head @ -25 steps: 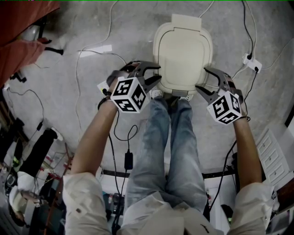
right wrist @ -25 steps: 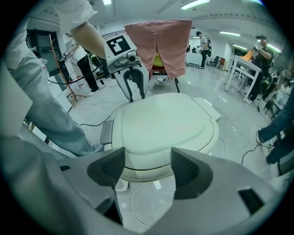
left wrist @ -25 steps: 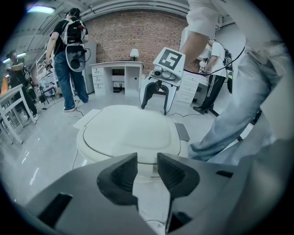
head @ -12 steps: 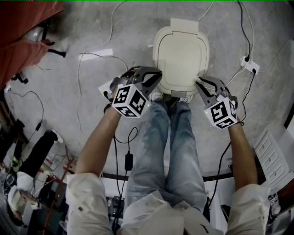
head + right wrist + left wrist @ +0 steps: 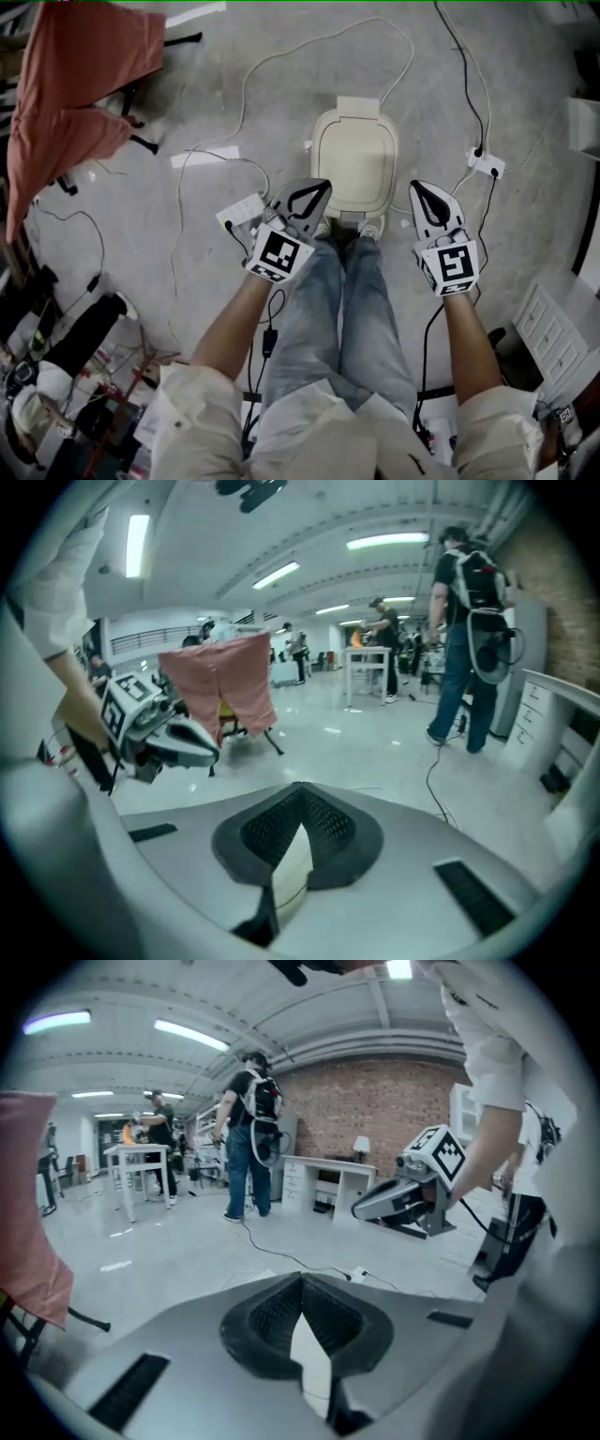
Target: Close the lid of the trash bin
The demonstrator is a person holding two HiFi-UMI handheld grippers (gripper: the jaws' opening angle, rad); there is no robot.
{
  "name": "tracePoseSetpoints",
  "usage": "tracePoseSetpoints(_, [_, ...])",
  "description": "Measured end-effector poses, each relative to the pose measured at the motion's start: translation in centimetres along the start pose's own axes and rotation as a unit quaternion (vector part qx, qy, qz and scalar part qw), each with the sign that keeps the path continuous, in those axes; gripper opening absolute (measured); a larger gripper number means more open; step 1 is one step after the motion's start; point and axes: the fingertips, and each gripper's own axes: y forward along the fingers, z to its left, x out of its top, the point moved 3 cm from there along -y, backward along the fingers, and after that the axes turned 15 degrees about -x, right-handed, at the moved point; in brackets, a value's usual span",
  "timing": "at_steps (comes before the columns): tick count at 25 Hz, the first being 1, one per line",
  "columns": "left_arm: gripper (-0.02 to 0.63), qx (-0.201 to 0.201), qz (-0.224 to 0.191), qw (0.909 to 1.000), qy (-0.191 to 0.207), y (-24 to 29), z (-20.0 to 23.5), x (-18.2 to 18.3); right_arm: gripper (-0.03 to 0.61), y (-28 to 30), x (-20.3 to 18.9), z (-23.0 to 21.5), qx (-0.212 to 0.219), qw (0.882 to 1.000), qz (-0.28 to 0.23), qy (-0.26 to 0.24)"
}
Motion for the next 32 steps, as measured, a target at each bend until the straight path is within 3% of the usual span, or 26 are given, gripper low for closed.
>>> tracePoseSetpoints(5, [0.026,0.074,-0.08,0.994,0.01,-5.6,-1.7,9.6,0.018,-7.2,8.8,-3.4,-0.072,0.989,-0.067,0.112])
tracePoseSetpoints(11, [0.026,0.135,-0.173,0.9755,0.018,-14.1,-3.3,22.0,0.018,-16.7,18.6,-6.1,-0.12,0.971,-0.147,0.143])
tracePoseSetpoints(15, [0.026,0.16,-0.216,0.963,0.025,-19.1,-4.9,28.1,0.018,-22.4,23.1,-8.3,-0.149,0.959,-0.185,0.154])
tracePoseSetpoints(23, [0.026,0.182,-0.245,0.9499,0.068,-26.0,-9.1,34.9,0.018,-31.3,27.9,-10.6,-0.196,0.936,-0.241,0.164])
tracePoseSetpoints(32, [0.026,0.227,-0.277,0.9278,0.105,-31.0,-10.4,38.0,0.018,-37.2,29.2,-11.8,-0.226,0.918,-0.282,0.163])
